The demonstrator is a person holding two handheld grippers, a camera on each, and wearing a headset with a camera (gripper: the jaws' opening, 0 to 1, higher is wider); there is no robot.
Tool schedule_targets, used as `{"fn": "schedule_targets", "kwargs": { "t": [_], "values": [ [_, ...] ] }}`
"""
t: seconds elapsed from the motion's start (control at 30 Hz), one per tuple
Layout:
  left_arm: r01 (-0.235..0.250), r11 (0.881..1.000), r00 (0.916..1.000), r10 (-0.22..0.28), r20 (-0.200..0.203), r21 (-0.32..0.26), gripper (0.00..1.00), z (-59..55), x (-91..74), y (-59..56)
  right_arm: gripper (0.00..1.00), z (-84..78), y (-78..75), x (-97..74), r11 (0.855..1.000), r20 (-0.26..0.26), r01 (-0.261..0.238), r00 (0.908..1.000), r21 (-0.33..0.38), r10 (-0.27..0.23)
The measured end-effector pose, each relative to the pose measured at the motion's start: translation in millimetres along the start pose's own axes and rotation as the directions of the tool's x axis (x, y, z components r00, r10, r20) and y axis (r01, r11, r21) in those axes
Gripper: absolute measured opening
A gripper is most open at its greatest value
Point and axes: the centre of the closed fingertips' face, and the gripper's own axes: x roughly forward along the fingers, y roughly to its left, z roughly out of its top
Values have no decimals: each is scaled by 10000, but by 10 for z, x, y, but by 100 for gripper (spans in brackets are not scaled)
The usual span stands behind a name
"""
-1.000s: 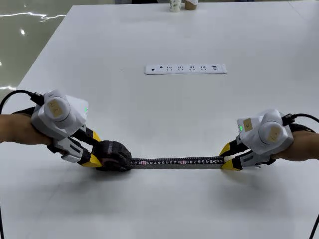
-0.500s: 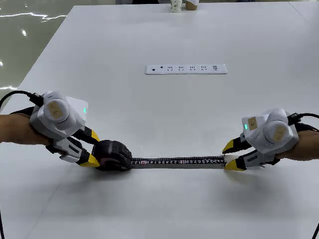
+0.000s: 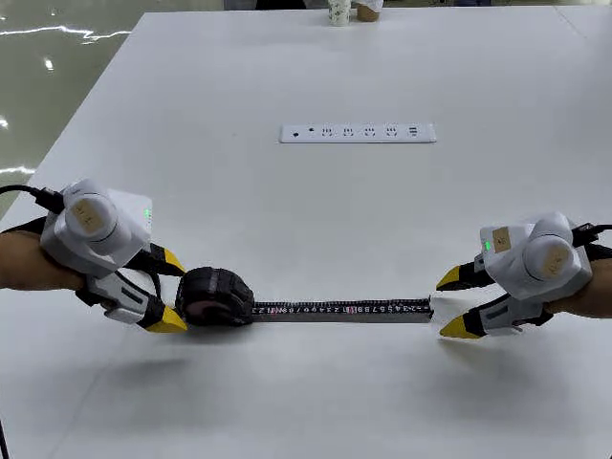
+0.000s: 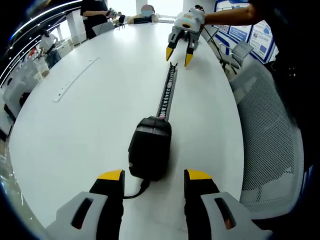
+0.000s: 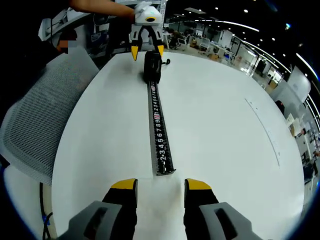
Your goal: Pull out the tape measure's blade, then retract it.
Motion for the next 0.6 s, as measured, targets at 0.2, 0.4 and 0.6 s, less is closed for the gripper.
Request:
{"fn": "schedule_targets", "kwargs": {
  "t": [0.2, 0.4, 0.6],
  "values": [
    [-148, 9988, 9994, 163, 320, -466, 49, -29, -5, -100, 38, -24, 67, -29, 9997, 99, 52, 9999, 238, -54],
    [-338, 9938, 9962, 421, 765, -1058, 54, -40, -23, -180, 40, -2, 130, -66, 9982, 328, 230, 9992, 552, -249],
    [-411, 9877, 9935, 564, 985, -1511, 57, -59, -53, -266, 45, 2, 171, -92, 9943, 486, 378, 9979, 996, -428]
  ]
}}
